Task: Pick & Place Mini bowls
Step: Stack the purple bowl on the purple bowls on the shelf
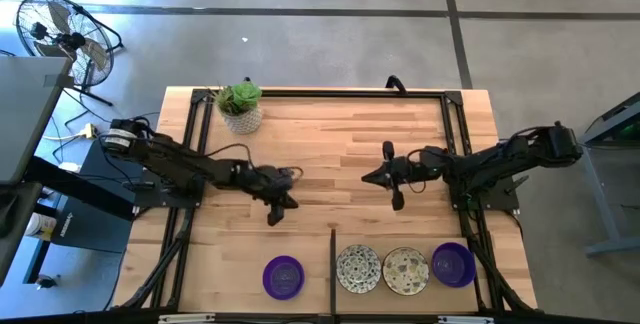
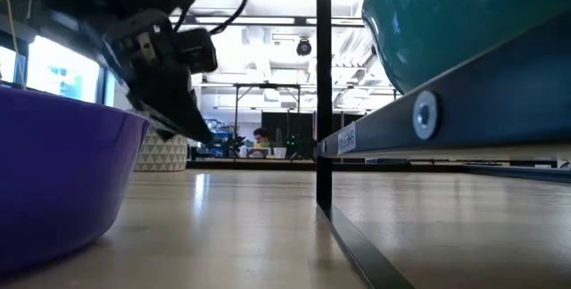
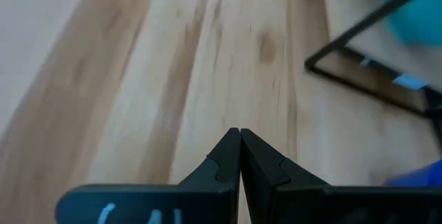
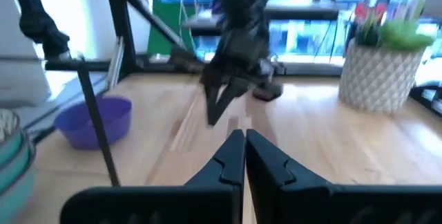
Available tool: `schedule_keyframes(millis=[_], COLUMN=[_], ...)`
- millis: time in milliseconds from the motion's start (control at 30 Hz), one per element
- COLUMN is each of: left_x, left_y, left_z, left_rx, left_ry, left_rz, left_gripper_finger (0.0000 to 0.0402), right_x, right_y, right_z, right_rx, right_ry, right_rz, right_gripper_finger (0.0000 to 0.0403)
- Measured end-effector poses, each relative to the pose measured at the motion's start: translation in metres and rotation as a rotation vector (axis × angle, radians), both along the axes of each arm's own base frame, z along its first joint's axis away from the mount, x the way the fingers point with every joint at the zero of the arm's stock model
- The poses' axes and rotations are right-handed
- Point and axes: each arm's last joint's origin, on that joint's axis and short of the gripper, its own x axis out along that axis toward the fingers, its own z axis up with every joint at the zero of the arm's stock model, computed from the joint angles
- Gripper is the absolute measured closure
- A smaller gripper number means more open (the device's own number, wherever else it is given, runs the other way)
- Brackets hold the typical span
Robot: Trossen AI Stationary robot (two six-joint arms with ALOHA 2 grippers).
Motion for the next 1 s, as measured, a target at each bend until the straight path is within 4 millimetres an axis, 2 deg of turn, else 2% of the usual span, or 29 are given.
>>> schedule_keyframes(millis=[133, 200, 300, 433, 600, 867, 1000], left_x=[0.006, 0.011, 0.010, 0.006, -0.006, -0.010, -0.004], left_y=[-0.025, -0.037, -0.052, -0.071, -0.100, -0.123, -0.126], left_z=[0.020, 0.036, 0.053, 0.065, 0.063, 0.044, 0.035], left_rx=[0.103, 0.115, 0.077, -0.039, -0.155, -0.211, -0.233], left_ry=[0.178, 0.221, 0.305, 0.364, 0.438, 0.532, 0.548], left_rz=[0.011, -0.002, -0.019, -0.022, -0.023, 0.047, 0.091], left_gripper_finger=[0.0396, 0.0396, 0.0396, 0.0396, 0.0374, 0.0252, 0.0214], right_x=[-0.001, -0.001, -0.001, -0.001, -0.001, -0.001, -0.001], right_y=[0.000, 0.000, 0.000, 0.000, 0.000, 0.000, 0.000], right_z=[0.004, 0.004, 0.004, 0.004, 0.007, 0.008, 0.009], right_rx=[-0.032, -0.057, -0.089, -0.121, -0.126, -0.126, -0.126], right_ry=[-0.059, -0.060, -0.064, -0.073, -0.098, -0.112, -0.117], right_rz=[0.011, 0.014, 0.013, 0.011, 0.006, 0.009, 0.009], right_gripper_finger=[0.0401, 0.0399, 0.0400, 0.0402, 0.0399, 0.0399, 0.0400])
